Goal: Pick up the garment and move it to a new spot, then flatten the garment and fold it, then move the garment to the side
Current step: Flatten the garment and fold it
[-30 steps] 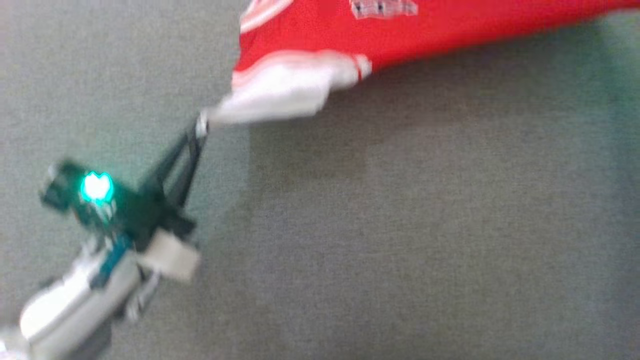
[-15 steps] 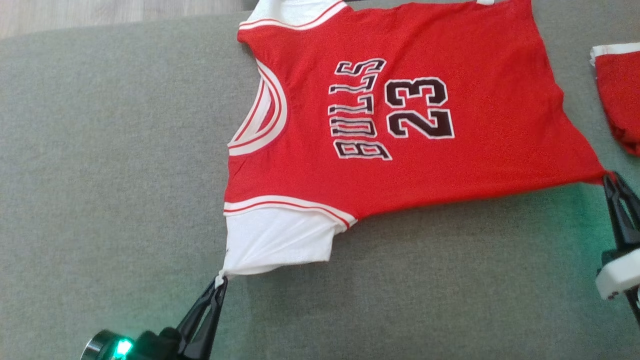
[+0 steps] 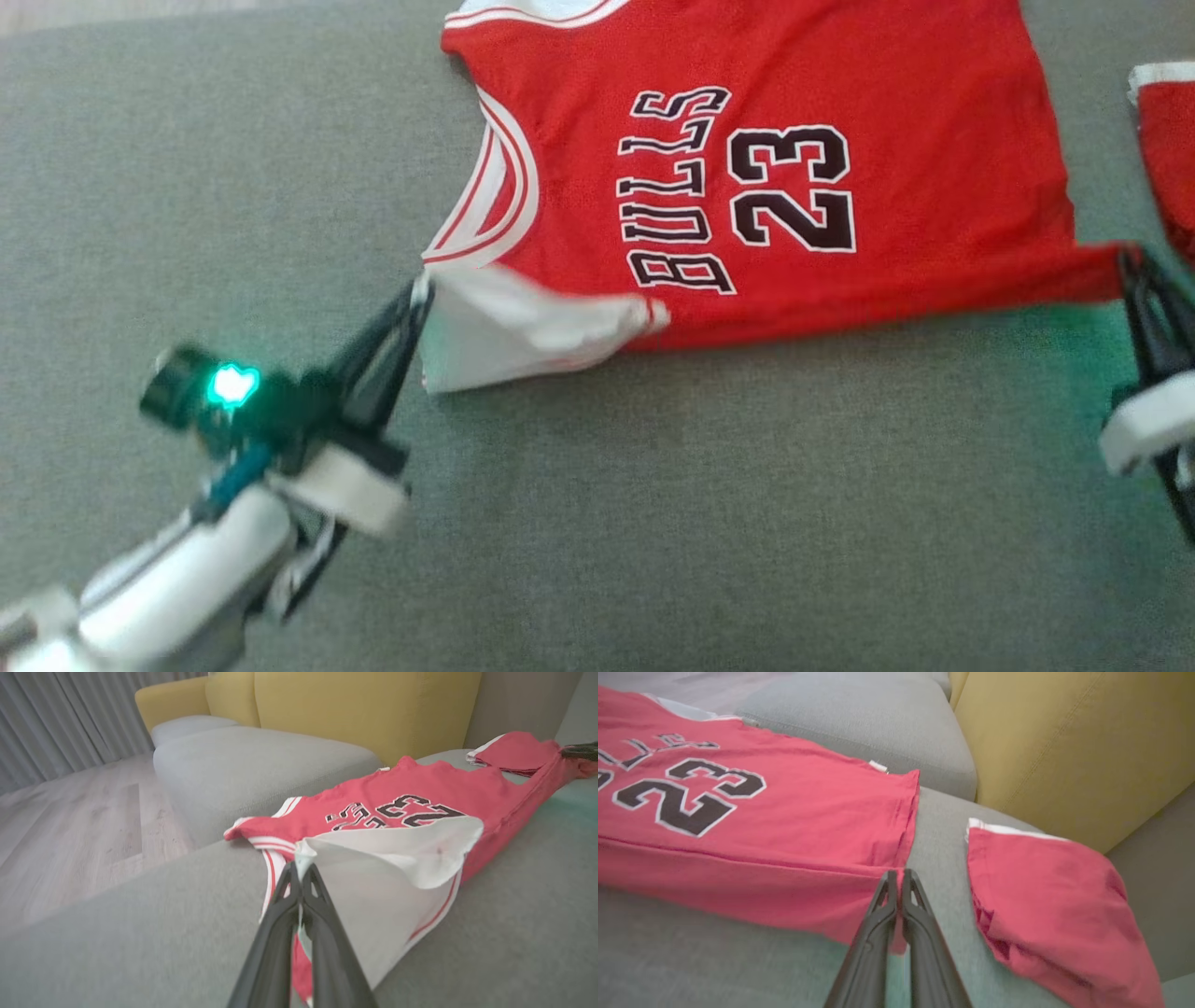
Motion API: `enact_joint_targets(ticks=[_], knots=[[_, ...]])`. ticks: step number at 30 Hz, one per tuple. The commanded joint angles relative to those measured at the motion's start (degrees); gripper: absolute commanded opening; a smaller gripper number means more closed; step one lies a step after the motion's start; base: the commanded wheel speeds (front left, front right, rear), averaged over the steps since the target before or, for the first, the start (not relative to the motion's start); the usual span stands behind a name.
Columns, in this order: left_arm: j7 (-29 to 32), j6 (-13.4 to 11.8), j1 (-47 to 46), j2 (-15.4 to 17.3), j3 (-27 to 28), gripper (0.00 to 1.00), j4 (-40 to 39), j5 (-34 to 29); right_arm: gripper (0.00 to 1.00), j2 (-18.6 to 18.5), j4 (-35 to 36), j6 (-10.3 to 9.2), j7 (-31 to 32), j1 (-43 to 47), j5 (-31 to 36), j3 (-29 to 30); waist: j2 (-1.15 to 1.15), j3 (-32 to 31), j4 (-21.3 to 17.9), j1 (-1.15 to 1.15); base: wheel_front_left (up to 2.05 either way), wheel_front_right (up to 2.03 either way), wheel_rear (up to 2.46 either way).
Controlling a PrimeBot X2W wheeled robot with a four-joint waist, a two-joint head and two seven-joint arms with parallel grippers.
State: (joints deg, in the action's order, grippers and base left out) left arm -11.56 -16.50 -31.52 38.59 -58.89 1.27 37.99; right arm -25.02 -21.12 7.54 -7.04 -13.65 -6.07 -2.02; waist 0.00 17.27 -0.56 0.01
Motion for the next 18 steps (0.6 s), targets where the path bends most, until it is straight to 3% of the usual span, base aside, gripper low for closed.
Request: enact_joint_targets(ticks=[1, 8, 18], knots=[[0.33, 1.31, -4.67, 0.87, 3.0, 0.0, 0.71, -0.97, 0.0, -2.28, 0.31, -0.05, -0.3, -2.74, -0.52, -0.91, 0.0, 0.93, -0.41, -0.01, 0.0, 0.0, 0.0], [1.03, 6.16, -16.57, -2.92, 3.75, 0.0, 9.94, -3.33, 0.0, -2.9, -6.82, -0.05, -1.89, -13.07, -0.99, -3.79, 0.0, 4.04, -1.21, -0.01, 0.0, 0.0, 0.0], [-1.83, 8.18, -27.79, -6.83, 5.22, 0.0, 21.72, -7.21, 0.0, -2.34, -17.88, -0.05, -4.77, -24.97, -1.17, -8.58, 0.0, 9.16, -0.76, -0.01, 0.0, 0.0, 0.0]])
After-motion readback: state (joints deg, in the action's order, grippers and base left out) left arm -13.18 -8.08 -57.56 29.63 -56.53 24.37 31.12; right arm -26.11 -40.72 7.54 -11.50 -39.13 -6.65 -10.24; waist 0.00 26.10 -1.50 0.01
